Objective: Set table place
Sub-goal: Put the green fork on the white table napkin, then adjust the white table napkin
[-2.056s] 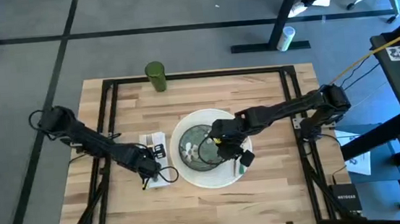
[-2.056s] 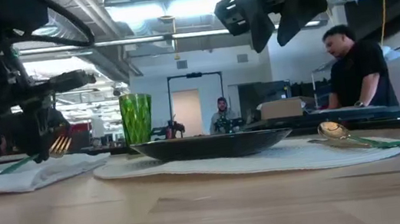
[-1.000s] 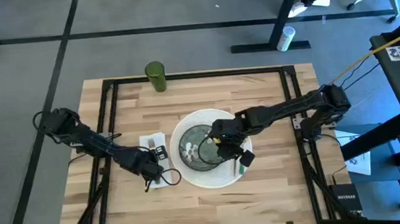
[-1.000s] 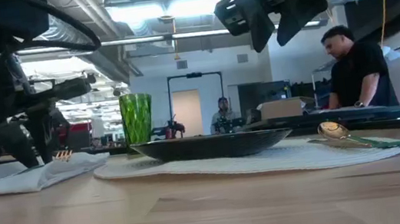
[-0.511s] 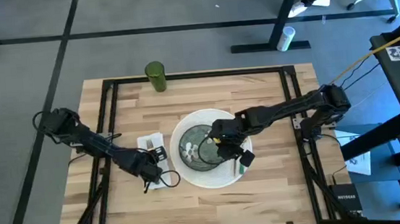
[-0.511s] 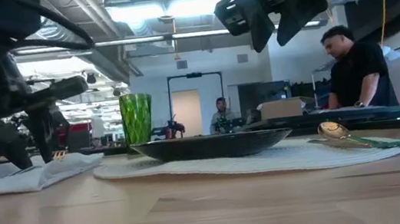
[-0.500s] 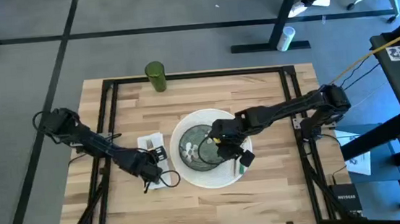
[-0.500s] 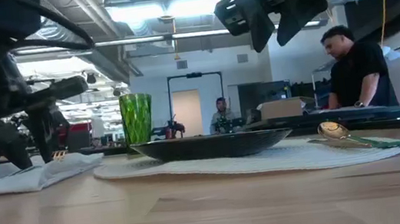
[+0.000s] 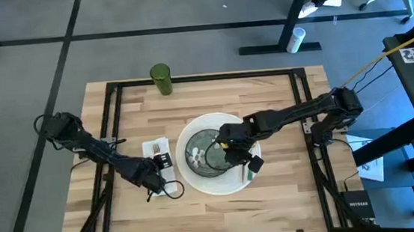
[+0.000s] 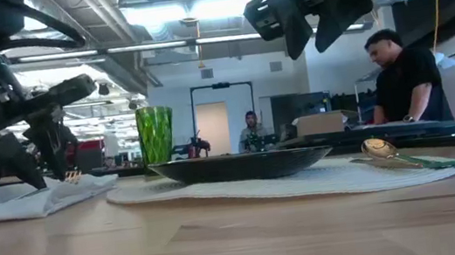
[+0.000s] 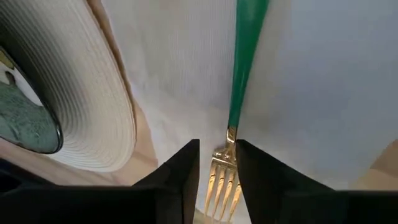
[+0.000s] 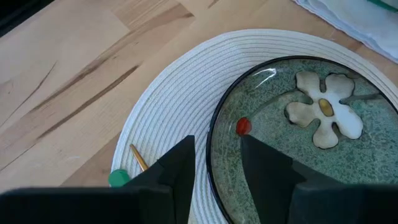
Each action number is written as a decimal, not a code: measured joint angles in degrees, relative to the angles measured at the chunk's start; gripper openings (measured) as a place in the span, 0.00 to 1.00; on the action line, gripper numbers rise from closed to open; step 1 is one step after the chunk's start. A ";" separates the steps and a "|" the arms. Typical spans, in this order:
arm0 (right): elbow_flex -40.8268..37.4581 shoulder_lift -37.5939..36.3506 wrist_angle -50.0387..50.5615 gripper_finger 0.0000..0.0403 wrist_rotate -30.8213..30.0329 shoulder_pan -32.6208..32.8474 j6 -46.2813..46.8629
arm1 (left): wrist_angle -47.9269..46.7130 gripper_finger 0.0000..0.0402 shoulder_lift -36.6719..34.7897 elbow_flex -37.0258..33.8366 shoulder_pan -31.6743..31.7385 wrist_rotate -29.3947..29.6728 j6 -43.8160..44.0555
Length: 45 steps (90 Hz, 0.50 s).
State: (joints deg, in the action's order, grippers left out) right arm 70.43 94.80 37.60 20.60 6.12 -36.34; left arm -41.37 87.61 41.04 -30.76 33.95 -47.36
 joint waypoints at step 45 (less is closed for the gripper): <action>-0.02 0.00 0.33 0.29 0.00 0.01 0.04 | -7.56 0.22 -0.02 1.02 -5.57 5.46 12.82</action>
State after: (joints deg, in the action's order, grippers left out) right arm 70.41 94.80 37.94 20.60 6.13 -36.29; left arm -48.94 87.59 42.06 -36.34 39.41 -34.54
